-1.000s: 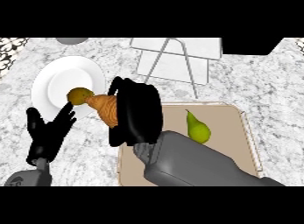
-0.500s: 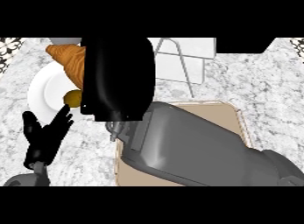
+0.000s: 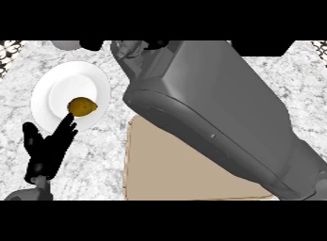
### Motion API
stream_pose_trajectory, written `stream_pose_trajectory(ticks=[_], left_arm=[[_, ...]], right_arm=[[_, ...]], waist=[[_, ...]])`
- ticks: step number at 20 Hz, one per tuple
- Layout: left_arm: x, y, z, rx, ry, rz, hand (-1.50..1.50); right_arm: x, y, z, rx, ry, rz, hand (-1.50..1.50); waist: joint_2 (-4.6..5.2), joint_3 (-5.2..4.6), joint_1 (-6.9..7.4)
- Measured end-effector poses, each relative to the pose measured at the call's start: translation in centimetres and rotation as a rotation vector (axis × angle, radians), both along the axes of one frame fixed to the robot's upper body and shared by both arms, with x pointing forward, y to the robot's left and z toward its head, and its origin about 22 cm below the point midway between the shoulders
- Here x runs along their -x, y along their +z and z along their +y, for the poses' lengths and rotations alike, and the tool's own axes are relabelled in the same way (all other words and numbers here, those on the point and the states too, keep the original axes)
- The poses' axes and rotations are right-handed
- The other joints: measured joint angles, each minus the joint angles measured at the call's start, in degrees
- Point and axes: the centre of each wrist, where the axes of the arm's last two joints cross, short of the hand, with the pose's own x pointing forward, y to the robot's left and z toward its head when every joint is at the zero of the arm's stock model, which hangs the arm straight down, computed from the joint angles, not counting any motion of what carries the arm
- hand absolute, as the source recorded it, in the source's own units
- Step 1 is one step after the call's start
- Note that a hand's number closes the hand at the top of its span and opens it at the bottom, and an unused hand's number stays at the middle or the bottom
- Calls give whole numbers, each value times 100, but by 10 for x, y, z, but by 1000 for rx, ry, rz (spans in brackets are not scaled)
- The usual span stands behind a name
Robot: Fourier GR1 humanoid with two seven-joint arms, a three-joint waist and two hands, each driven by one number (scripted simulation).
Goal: Pick the croissant from the tray and place it in the tiered shelf
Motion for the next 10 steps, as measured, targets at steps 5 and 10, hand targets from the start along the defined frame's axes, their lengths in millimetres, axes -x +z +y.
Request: stream_pose_trajectory(ticks=[5, 10], left_arm=[[-1, -1, 0, 4, -6, -2, 0], [-6, 1, 3, 4, -4, 0, 0]], right_arm=[[-25, 23, -21, -6, -58, 20, 150], [-52, 32, -38, 3, -77, 73, 150]], waist=[[14, 9, 4], [36, 8, 26]])
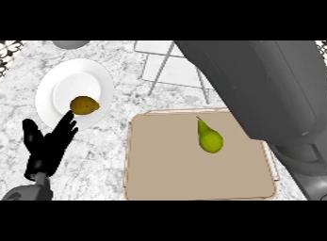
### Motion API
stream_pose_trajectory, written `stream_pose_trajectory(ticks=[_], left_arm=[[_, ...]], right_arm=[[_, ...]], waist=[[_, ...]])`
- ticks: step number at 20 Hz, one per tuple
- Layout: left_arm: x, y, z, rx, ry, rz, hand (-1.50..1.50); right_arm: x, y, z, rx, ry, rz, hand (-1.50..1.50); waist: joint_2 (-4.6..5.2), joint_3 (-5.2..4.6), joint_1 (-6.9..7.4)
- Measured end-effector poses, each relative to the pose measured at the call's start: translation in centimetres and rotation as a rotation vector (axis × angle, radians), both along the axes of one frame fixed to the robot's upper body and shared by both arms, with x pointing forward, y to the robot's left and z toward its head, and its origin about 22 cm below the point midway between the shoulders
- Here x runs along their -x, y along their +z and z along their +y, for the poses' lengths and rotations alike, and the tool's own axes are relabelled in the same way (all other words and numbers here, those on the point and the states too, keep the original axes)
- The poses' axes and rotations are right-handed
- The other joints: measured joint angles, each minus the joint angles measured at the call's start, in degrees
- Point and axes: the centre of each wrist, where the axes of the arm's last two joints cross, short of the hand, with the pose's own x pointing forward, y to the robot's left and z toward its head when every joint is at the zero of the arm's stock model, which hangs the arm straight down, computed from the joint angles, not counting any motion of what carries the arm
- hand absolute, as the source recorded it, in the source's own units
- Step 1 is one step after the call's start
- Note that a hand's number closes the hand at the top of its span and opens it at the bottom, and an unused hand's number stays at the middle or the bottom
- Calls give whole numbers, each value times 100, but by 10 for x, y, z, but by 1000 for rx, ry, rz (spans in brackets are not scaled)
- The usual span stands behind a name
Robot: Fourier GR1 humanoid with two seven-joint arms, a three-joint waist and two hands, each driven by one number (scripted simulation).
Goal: Pick the croissant from the tray and place it in the tiered shelf
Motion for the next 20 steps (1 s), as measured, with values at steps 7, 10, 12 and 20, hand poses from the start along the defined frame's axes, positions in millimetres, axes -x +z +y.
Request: stream_pose_trajectory(ticks=[7, 10, 12, 20], left_arm=[[2, 3, 0, -3, -3, 6, 0], [2, 4, -4, -7, -8, 8, 0], [4, 5, -2, 0, -7, 9, 0], [-1, 6, -5, 3, -23, 10, 0]], right_arm=[[-32, -15, -20, 50, -12, 82, 150], [-44, -21, -27, 70, -23, 89, 150], [-51, -29, -31, 76, -29, 90, 150], [-80, -47, -51, 94, -49, 72, 150]], waist=[[7, -6, 15], [14, -10, 28], [15, -12, 36], [45, -13, 86]])
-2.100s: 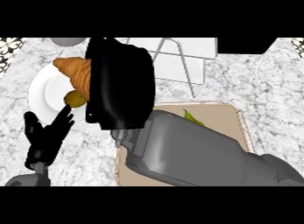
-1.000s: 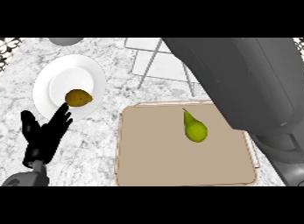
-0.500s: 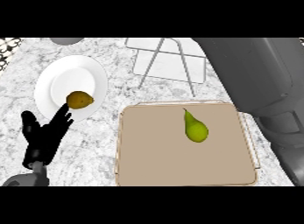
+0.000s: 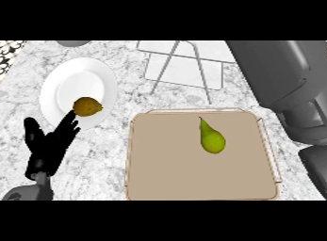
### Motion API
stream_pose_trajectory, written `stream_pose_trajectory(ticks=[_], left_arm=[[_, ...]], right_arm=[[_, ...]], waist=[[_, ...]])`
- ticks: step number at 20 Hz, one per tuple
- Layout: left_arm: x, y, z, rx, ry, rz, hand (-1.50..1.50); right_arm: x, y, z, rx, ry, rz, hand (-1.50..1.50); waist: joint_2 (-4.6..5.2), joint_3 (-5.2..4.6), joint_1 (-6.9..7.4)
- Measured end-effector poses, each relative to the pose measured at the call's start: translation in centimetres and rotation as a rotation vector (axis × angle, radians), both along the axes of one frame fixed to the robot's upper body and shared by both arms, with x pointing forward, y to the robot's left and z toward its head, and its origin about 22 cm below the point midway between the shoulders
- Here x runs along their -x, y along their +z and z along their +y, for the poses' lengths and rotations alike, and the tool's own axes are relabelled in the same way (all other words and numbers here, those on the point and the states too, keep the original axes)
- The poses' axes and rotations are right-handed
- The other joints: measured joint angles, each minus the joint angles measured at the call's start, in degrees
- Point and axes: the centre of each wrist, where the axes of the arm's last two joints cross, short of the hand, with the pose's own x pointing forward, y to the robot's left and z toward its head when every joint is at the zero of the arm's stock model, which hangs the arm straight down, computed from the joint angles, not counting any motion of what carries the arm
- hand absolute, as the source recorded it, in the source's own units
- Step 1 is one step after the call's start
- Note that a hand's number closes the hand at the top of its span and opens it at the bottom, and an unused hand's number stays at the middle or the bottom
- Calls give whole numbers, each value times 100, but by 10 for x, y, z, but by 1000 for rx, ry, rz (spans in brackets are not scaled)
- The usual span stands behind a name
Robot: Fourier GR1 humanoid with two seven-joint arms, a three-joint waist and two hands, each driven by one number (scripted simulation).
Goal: Pick the croissant from the tray and place it in the tiered shelf
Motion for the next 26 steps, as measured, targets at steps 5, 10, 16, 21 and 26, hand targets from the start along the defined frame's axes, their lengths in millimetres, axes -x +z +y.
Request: stream_pose_trajectory(ticks=[5, 10, 16, 21, 26], left_arm=[[-3, -1, -4, -5, 4, -1, 0], [-2, 1, 3, -7, 2, 0, 0], [0, -2, 0, -5, 8, -15, 0], [0, -1, -1, -6, 11, -9, 0], [0, -1, -1, -5, 15, -3, 0]], right_arm=[[-6, -7, 2, -15, 27, -26, 150], [-10, -8, 0, -13, 52, -26, 150], [-14, -1, -8, -27, 29, -23, -150], [-14, 2, -14, -196, -17, -92, -150], [-11, 5, -14, -385, -9, -151, -150]], waist=[[-8, 6, 5], [-6, 1, 4], [-9, 5, 0], [-12, 6, -13], [-25, 7, -45]])
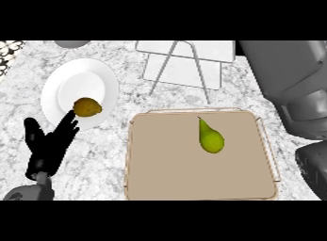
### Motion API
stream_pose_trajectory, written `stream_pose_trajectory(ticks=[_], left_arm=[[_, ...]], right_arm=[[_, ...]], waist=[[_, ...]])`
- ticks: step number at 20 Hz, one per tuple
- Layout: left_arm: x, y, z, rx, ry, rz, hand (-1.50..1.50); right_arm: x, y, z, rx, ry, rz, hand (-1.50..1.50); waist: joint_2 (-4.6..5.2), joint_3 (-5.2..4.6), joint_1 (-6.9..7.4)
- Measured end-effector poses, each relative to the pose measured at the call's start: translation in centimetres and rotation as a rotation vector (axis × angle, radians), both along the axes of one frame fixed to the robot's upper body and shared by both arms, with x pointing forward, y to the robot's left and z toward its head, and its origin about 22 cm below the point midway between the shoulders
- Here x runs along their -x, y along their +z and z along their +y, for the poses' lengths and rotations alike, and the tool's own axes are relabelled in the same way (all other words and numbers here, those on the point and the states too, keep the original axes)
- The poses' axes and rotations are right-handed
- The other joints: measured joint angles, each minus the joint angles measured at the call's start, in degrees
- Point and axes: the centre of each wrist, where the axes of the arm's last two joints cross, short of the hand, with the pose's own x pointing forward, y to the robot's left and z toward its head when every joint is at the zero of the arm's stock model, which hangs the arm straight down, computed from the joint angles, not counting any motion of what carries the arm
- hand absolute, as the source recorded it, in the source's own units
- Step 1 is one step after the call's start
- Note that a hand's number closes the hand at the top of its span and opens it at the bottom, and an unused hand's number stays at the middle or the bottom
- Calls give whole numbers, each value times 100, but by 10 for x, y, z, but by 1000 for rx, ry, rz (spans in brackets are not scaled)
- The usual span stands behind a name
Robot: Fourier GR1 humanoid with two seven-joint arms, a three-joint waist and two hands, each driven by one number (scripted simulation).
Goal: Pick the croissant from the tray and place it in the tiered shelf
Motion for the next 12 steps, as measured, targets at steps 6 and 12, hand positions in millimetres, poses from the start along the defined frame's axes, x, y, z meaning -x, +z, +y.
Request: stream_pose_trajectory(ticks=[6, 12], left_arm=[[-4, 1, 1, 4, -3, 5, 0], [-3, 1, 2, 4, 5, 11, 0]], right_arm=[[1, 15, -15, -209, -10, -82, -150], [1, 22, -46, -276, -148, -181, -150]], waist=[[7, -7, 4], [-19, -9, -64]])
